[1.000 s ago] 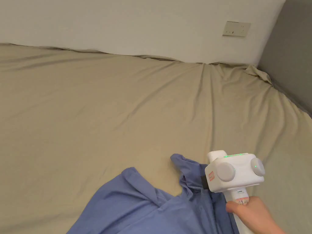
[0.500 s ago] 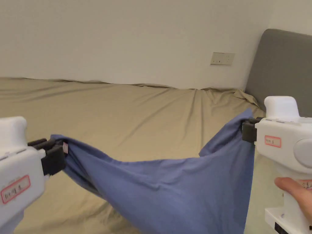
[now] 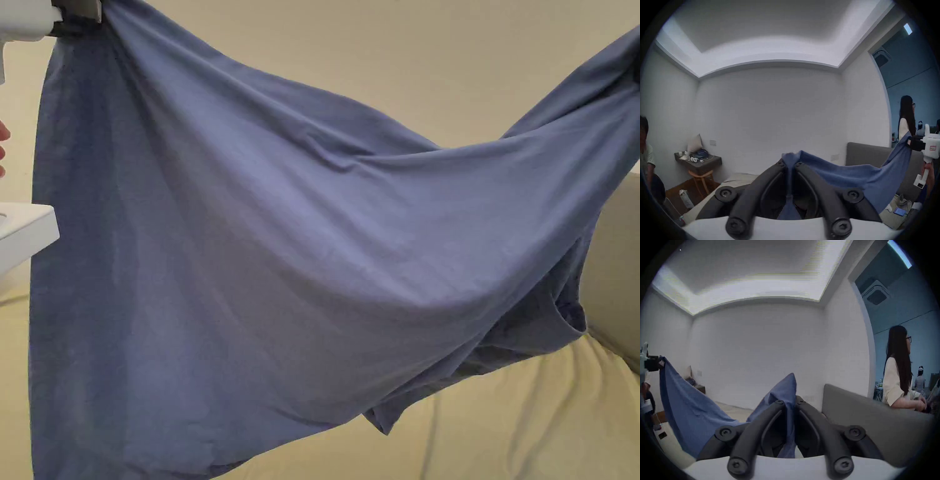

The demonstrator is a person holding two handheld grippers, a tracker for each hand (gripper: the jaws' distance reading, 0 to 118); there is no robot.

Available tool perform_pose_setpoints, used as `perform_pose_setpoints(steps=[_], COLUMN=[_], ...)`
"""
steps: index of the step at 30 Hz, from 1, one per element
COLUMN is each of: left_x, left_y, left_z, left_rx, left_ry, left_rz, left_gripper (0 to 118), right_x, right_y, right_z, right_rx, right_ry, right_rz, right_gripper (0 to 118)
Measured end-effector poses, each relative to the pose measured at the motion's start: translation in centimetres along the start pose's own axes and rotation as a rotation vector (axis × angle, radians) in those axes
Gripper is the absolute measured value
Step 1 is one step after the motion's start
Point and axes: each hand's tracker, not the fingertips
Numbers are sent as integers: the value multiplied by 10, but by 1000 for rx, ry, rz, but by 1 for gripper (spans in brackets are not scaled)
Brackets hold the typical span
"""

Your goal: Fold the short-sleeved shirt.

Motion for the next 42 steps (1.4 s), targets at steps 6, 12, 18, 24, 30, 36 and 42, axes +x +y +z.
perform_pose_setpoints(steps=[6,12,18,24,30,36,42], left_x=[-34,-53,-55,-43,-36,-27,-28], left_y=[19,16,-5,-53,-151,-269,-364], left_z=[-41,-121,-209,-260,-320,-333,-338], left_rx=[-27,-81,-84,-107,-224,-325,-495], left_ry=[74,123,184,196,191,145,131], left_rz=[44,73,28,-29,-56,15,112], left_gripper=[4,4,4,4,4,4,4], right_x=[-14,-29,-29,-39,-48,-34,-33], right_y=[15,20,28,6,-86,-228,-346], right_z=[-40,-119,-216,-278,-328,-356,-343], right_rx=[-11,-67,-79,-92,-182,-380,-577], right_ry=[31,33,-24,-92,-80,-51,-47], right_rz=[-39,-41,-43,24,95,63,1], right_gripper=[8,8,8,8,8,8,8])
